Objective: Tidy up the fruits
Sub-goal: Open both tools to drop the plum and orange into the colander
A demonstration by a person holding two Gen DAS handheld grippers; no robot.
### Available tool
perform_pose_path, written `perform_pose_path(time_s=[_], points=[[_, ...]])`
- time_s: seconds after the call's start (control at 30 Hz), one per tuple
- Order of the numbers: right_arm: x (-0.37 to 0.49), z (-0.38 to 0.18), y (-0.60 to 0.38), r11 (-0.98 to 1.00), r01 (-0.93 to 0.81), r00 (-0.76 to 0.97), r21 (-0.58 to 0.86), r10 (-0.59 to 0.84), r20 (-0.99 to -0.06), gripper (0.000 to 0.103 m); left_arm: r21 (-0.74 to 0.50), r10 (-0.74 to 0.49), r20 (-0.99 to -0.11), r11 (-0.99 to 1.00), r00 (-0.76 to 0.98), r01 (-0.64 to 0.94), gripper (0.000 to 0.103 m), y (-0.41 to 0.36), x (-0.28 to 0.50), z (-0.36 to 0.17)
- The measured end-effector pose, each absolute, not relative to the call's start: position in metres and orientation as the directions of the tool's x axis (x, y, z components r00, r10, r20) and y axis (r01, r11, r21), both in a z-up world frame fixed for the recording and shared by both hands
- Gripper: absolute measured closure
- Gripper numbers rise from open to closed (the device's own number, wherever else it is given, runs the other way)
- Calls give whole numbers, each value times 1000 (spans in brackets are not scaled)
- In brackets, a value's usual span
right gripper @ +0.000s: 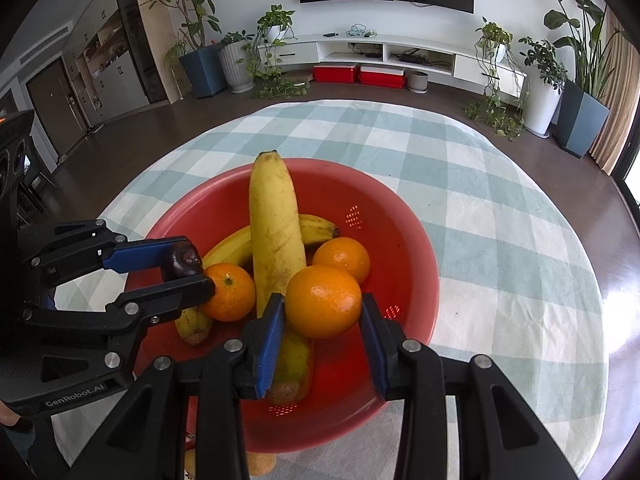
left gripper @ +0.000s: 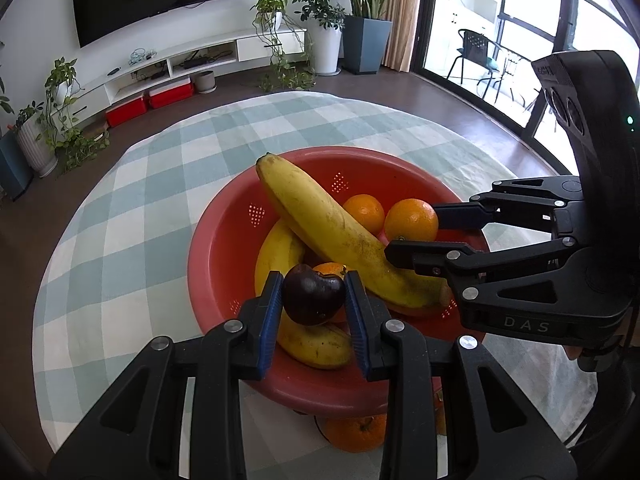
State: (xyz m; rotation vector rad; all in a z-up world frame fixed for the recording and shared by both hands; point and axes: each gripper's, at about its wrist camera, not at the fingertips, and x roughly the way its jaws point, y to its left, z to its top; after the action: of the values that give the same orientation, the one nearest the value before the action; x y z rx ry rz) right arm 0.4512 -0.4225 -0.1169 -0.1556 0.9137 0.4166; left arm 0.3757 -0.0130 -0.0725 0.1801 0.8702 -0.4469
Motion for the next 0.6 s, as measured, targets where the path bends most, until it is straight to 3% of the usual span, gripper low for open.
perform_pose_path(time_s=[0.13,0.27,0.43,0.6], points=[[449,-115,-423,911,-410,540,46,283,-792,62,-18,-300,-774,891,558,454,71,-15,373,-73],[445,-112,-425,914,-403,553,41,279,-785,61,-20,-301,-767,894,566,448,56,-13,368,-72],[437,-106,-432,918,-393,569,61,295,-768,55,-24,-306,-761,894,572,447,53,-9,360,-68],[418,-94,-442,921,-382,606,74,310,-732,46,-44,-312,-733,909,605,415,36,10,342,-57]])
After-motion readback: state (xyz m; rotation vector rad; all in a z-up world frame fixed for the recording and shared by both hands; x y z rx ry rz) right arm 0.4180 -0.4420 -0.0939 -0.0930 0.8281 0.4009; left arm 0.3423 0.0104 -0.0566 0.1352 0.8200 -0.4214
